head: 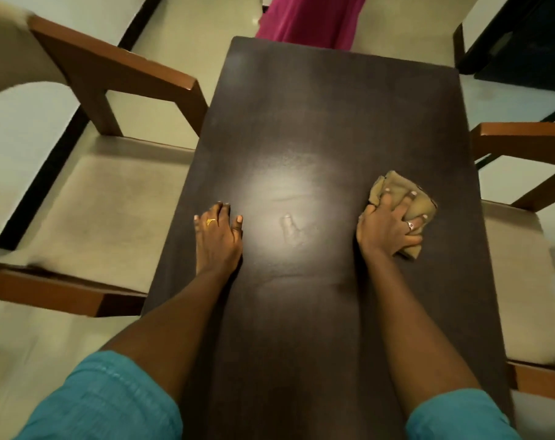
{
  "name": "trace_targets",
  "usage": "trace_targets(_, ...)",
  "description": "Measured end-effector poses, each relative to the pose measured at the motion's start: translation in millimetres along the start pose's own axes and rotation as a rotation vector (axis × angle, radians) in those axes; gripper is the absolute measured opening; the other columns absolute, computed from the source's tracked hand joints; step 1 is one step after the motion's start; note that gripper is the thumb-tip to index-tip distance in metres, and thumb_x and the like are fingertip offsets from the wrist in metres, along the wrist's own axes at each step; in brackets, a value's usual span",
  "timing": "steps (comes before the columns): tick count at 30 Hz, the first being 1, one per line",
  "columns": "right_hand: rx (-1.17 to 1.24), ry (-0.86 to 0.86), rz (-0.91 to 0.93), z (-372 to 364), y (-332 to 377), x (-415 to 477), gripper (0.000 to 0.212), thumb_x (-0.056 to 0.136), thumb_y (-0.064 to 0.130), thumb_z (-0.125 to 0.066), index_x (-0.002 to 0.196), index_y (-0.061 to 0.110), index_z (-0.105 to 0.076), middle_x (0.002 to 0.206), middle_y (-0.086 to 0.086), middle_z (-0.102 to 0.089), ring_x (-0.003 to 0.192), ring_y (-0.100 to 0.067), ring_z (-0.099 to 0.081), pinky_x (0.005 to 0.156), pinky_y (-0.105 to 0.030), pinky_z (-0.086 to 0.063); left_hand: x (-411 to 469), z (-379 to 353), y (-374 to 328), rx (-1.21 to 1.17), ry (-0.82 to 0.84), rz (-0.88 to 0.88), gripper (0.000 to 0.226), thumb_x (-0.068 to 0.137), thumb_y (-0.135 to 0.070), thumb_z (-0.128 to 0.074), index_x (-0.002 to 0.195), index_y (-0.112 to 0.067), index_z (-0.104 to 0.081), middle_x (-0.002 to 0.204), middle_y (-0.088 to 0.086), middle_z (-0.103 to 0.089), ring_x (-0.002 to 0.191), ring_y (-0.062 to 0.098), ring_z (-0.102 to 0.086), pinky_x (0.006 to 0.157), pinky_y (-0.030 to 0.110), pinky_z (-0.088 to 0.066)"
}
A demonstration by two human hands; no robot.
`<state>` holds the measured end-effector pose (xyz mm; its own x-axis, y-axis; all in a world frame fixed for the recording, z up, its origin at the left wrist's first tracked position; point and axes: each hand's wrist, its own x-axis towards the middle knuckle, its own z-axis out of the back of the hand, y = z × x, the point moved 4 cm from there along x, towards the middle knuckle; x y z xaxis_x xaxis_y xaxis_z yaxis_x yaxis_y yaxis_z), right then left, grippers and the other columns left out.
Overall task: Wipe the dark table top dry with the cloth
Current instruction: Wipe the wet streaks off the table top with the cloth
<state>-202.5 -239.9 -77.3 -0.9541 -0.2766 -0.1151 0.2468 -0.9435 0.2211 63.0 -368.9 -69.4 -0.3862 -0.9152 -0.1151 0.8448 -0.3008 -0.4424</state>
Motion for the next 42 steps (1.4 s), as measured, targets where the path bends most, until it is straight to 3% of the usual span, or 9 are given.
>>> trace_targets(5, 0.05, 0.003, 0.188, -26, 89, -75, 0.046, 0.088, 0.044, -0.038, 0.13, 0.035, -0.053, 0.156, -0.005, -0.027, 0.137, -0.051, -0.023, 0.098, -0.064, -0.023, -4, 22, 40, 0.03, 0.006, -0.006, 0.044, 0.099, -0.029, -0.031, 0.134, -0.006, -0.044, 0.143, 0.013, -0.042, 0.133, 0.031, -0.035, 0.117, 0.046, -0.014)
trace_targets(12, -0.025, 0.217, 0.657, -65, 198, -198, 0.052, 0.096, 0.044, -0.039, 0.146, 0.037, -0.027, 0.16, -0.004, -0.005, 0.141, -0.048, -0.006, 0.106, -0.065, -0.014, -8, 48, 85, -0.027, -0.018, 0.021, 0.043, 0.099, -0.027, -0.028, 0.131, -0.005, -0.046, 0.143, 0.016, -0.041, 0.134, 0.032, -0.034, 0.117, 0.048, -0.014)
trace_targets(16, -0.087, 0.3, 0.883, -76, 206, -238, 0.048, 0.099, 0.045, -0.029, 0.147, 0.037, -0.024, 0.16, -0.004, -0.004, 0.142, -0.048, -0.005, 0.105, -0.066, -0.015, -15, 54, 98, -0.106, -0.054, 0.068, 0.045, 0.099, -0.027, -0.025, 0.132, -0.003, -0.044, 0.14, 0.018, -0.044, 0.132, 0.032, -0.037, 0.116, 0.049, -0.02)
trace_targets(20, -0.119, 0.28, 0.935, -64, 182, -237, 0.048, 0.097, 0.044, -0.034, 0.145, 0.039, -0.028, 0.16, -0.002, -0.011, 0.142, -0.046, -0.011, 0.105, -0.061, -0.02, -29, 51, 101, -0.088, 0.016, 0.074, 0.043, 0.099, -0.028, -0.027, 0.132, -0.007, -0.044, 0.14, 0.015, -0.045, 0.133, 0.031, -0.035, 0.115, 0.049, -0.023)
trace_targets(28, -0.106, 0.176, 0.612, -31, 86, -175, 0.052, 0.088, 0.041, -0.05, 0.139, 0.039, -0.041, 0.158, 0.0, -0.019, 0.142, -0.042, -0.017, 0.104, -0.058, -0.023, -53, 47, 68, -0.059, 0.077, 0.027, 0.044, 0.1, -0.03, -0.028, 0.134, -0.007, -0.044, 0.144, 0.014, -0.042, 0.137, 0.031, -0.03, 0.117, 0.049, -0.019)
trace_targets(32, -0.138, 0.128, 0.417, -11, 19, -120, 0.052, 0.09, 0.04, -0.046, 0.142, 0.038, -0.036, 0.159, 0.001, -0.015, 0.142, -0.04, -0.014, 0.104, -0.055, -0.022, -69, 39, 47, -0.039, 0.102, 0.033, 0.044, 0.1, -0.029, -0.029, 0.135, -0.008, -0.042, 0.146, 0.014, -0.04, 0.139, 0.031, -0.027, 0.119, 0.046, -0.015)
trace_targets(42, -0.096, 0.08, 0.045, 49, -152, -27, 0.051, 0.096, 0.035, -0.042, 0.145, 0.026, -0.031, 0.159, -0.009, -0.01, 0.142, -0.044, -0.007, 0.105, -0.067, -0.015, -105, 12, 5, -0.026, 0.11, -0.003, 0.042, 0.1, -0.028, -0.03, 0.133, -0.007, -0.046, 0.144, 0.014, -0.041, 0.138, 0.03, -0.029, 0.119, 0.043, -0.01)
